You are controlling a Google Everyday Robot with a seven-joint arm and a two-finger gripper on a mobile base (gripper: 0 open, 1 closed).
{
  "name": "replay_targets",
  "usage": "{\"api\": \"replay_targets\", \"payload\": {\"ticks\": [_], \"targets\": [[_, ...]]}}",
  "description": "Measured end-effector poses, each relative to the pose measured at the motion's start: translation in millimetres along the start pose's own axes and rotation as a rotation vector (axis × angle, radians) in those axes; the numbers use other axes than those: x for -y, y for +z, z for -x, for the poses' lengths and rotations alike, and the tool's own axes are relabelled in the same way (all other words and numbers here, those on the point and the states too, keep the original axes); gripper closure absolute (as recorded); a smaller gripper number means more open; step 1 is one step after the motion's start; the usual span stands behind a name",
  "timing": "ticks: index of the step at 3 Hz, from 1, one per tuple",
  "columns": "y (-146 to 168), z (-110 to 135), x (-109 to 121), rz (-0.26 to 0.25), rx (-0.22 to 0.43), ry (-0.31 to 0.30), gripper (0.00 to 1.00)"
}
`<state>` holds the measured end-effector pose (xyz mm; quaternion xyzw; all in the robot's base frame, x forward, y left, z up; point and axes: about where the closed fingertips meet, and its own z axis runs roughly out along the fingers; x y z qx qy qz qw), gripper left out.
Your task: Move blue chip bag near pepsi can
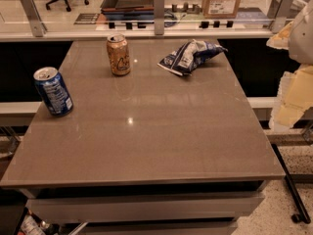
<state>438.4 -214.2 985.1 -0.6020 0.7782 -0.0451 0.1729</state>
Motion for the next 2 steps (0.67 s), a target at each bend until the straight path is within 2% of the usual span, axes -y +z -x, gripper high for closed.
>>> {"api": "replay_targets", "payload": {"ticks": [1,2], "targets": [[0.0,0.0,0.0,0.000,0.000,0.000,0.00],[6.5,6.3,17.5,-0.031,0.044,0.030,0.00]]}}
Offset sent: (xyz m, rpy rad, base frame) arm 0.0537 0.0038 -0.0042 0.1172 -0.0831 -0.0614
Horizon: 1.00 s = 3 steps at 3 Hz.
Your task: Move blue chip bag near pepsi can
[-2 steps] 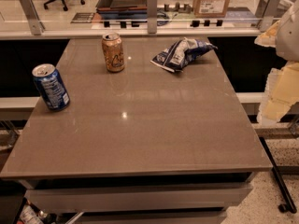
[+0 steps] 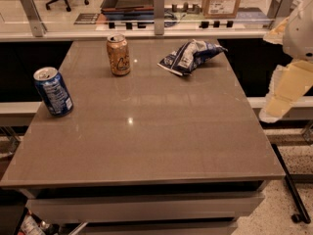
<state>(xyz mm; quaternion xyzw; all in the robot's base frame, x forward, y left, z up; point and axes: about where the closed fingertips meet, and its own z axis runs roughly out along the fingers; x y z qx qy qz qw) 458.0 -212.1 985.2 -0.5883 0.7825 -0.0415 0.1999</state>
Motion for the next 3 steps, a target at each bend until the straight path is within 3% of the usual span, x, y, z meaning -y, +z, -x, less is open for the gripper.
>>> {"api": "replay_targets", "payload": {"ticks": [2,3], "targets": [[33.8,28.7,46.7,-0.101,0.088,0.079,0.00],[58.1,46.1,76.1,-0.178,0.145,0.148,0.00]]}}
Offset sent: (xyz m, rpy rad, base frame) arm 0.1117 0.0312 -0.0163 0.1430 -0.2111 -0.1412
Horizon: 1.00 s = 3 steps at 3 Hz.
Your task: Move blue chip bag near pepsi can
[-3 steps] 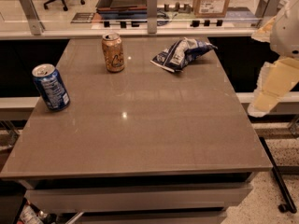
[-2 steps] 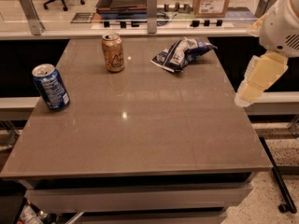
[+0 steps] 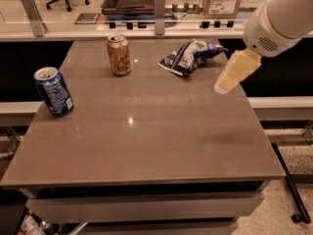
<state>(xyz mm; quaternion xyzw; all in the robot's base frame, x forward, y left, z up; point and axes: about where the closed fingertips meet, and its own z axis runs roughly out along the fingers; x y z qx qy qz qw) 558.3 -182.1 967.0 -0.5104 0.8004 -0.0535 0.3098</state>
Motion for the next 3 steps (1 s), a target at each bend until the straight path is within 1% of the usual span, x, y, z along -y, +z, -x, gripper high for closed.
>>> {"api": "replay_targets", "payload": {"ticks": [1,2,3], "targets": [[28.4,14.3,19.8,-0.062,0.044,0.087,0.00],[55.6,25.1,40.0,-0.093,0.071,0.153,0.00],[84.3,30.3,56.8,-0.094,0.070,0.211,0.00]]}}
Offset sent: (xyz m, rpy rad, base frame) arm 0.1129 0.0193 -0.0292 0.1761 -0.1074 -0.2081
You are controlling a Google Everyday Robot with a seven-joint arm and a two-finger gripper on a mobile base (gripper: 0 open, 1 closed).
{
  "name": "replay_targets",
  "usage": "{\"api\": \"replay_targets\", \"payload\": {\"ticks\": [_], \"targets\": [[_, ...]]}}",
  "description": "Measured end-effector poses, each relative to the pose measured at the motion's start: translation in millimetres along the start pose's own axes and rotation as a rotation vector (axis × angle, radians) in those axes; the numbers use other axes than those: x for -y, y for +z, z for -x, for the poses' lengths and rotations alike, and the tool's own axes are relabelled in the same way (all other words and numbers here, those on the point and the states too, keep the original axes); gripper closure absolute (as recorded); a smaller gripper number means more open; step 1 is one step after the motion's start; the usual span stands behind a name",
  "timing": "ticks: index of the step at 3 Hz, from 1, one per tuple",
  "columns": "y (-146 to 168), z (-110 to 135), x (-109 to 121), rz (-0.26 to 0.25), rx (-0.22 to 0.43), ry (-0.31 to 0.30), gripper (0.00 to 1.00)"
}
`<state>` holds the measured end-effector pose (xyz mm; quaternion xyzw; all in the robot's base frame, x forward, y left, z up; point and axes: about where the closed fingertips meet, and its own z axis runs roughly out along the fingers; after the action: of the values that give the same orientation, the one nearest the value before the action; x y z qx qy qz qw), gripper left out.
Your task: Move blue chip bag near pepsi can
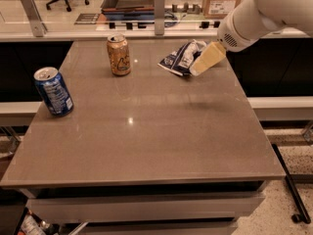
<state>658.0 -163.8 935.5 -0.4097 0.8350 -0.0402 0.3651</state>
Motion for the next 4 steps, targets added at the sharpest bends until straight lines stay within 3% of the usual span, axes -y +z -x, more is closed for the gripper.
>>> {"api": "replay_targets", "payload": {"ticks": [1,2,4], "targets": [[0.0,0.0,0.0,0.000,0.000,0.000,0.00],[21.3,7.1,9.5,0.010,0.008,0.014,0.00],[73.6,23.8,32.9,0.035,0.092,0.119,0.00]]}}
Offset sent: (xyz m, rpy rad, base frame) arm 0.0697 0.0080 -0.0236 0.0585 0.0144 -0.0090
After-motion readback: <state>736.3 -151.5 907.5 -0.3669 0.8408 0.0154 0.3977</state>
